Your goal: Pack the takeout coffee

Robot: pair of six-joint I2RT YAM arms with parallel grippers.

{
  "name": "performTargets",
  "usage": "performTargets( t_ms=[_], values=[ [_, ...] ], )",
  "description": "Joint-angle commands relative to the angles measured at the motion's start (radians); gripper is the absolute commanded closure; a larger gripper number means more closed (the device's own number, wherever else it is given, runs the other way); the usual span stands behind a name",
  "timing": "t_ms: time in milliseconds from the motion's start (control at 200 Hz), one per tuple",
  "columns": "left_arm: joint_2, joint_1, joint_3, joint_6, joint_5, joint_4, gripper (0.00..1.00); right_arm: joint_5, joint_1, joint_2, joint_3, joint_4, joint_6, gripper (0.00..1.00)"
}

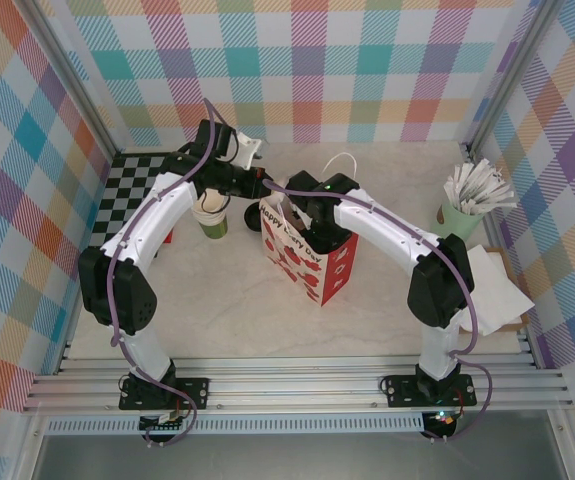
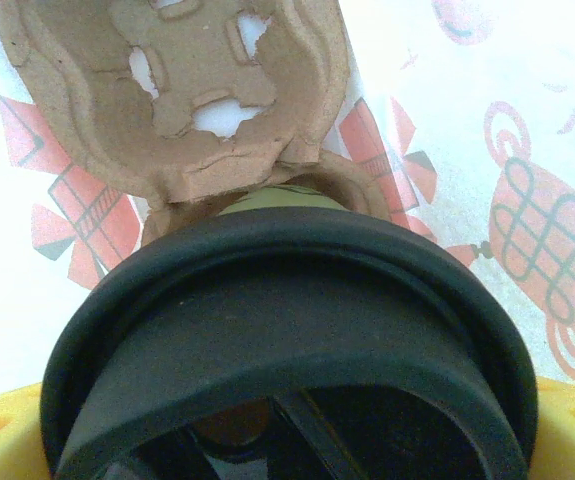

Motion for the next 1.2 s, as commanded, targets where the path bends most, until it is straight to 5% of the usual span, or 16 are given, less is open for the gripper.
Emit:
performTargets(
  t_ms=[0, 1200],
  values=[
    [0.016, -0.005, 0.018, 0.007, 0.003, -0.034, 1.00, -0.015, -0.002, -0.037, 0.005, -0.020, -0.001, 0.10],
    [0.023, -0.005, 0.026, 0.008, 0.008, -0.036, 1.00, -0.006, -0.002, -0.024, 0.004, -0.020, -0.006, 0.06]
  ],
)
